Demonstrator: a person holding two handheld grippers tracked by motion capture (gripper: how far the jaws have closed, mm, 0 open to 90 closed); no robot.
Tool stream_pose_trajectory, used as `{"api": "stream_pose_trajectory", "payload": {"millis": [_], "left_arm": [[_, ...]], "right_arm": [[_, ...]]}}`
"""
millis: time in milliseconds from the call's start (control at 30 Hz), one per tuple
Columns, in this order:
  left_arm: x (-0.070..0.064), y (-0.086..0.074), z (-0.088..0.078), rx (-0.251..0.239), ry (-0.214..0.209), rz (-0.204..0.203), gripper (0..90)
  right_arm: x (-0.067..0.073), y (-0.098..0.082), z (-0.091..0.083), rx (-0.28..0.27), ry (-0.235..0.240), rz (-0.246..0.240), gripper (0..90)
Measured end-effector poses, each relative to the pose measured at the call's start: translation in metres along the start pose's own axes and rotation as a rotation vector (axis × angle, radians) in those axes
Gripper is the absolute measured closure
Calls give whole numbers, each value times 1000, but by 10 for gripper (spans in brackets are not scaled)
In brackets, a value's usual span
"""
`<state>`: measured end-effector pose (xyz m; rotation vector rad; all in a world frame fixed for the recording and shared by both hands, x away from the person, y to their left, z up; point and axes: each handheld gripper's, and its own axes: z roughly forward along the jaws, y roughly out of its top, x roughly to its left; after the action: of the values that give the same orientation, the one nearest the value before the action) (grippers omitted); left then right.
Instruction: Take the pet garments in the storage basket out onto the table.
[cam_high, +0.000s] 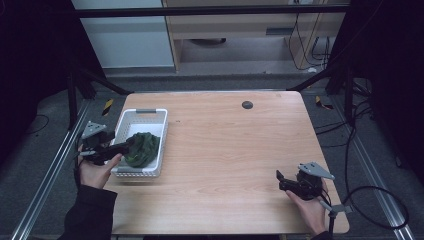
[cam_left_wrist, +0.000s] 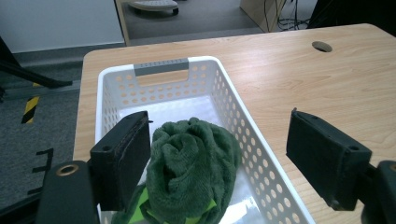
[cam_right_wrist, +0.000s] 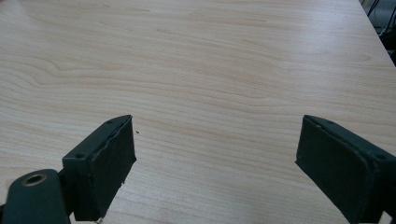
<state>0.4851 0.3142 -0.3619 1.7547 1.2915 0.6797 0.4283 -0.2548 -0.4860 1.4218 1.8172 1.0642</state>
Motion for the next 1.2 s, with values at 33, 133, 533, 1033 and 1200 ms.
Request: {"api": "stream_pose_trajectory", "payload": {"millis": [33, 133, 533, 1033, 1200], "left_arm": [[0, 0, 0, 0, 0, 0, 210], [0, 4, 5, 19, 9, 24, 204], [7, 11, 25, 103, 22, 36, 188], [16, 7, 42, 205, 49, 35, 171], [20, 5, 46, 232, 54, 27, 168]], "right_arm": [[0, 0, 0, 0, 0, 0, 115], [0, 0, 0, 0, -1, 1, 116], [0, 0, 1, 16, 5, 0, 111], [1, -1, 3, 29, 11, -9, 107], [1, -1, 3, 33, 12, -9, 105]]}}
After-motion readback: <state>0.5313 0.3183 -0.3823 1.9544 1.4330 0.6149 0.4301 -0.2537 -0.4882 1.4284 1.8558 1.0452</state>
